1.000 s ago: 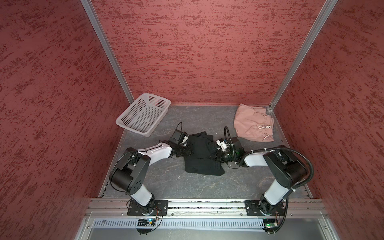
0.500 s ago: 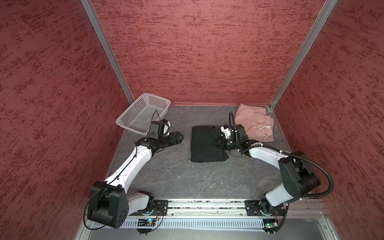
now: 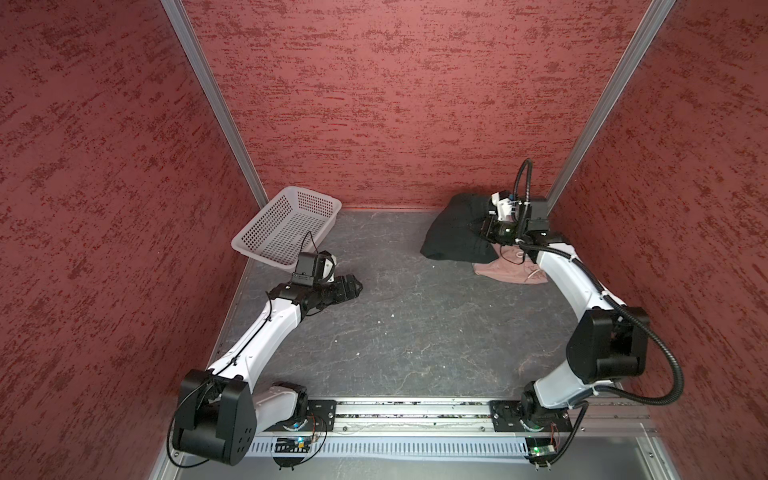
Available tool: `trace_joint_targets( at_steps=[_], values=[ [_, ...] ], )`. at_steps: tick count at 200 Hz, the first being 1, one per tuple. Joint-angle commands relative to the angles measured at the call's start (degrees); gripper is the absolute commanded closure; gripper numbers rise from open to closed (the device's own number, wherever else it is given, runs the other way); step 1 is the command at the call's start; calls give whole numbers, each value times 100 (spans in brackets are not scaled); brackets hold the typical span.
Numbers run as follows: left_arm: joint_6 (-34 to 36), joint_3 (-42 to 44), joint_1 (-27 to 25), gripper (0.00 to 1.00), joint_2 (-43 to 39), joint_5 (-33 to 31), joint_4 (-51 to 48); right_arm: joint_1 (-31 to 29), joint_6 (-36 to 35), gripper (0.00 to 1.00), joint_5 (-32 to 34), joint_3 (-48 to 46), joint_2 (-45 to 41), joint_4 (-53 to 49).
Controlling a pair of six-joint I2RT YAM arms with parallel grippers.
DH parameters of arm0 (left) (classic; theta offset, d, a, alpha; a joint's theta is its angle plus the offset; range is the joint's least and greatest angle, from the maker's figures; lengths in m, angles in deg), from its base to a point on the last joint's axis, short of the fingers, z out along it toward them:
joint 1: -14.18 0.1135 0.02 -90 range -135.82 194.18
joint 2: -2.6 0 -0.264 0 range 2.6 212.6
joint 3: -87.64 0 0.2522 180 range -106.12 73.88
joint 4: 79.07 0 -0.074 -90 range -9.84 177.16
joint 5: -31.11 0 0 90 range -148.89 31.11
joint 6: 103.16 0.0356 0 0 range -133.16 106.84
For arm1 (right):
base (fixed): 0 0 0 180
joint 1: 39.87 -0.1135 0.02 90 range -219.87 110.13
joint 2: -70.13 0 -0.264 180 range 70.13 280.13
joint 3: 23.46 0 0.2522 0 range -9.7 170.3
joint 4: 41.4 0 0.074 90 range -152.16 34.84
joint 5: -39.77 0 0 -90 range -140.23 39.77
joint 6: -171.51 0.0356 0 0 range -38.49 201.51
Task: Fold and stack the shorts
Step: 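Grasp the folded black shorts with the right gripper and lift them, then carry the black shorts onto the pink shorts and release with the right gripper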
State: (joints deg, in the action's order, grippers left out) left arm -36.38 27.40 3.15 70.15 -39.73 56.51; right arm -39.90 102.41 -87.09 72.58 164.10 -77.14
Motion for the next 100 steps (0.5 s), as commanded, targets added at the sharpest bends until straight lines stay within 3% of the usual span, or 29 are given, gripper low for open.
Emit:
trace_joint_targets(
  at_steps=[1,13,36,58,76,100],
  values=[
    [155,8,91,8,-178,0,-166,311,-1044,100,-386,901,297,-420],
    [185,-19,123,8,-213,-2,-223,582,-1311,100,-677,1333,584,-594],
    [190,-19,161,8,-242,-9,-289,1171,-1496,100,-1819,2140,1389,-833],
    [191,-36,188,8,-257,-25,-400,1454,-2232,100,-2245,2559,1929,-1471],
    [178,-28,198,8,-327,-60,-472,1693,-2774,100,-2237,2664,2182,-1995],
    [226,-36,228,8,-376,-48,-464,2044,-3252,100,-1724,2524,2394,-2238]
  ],
)
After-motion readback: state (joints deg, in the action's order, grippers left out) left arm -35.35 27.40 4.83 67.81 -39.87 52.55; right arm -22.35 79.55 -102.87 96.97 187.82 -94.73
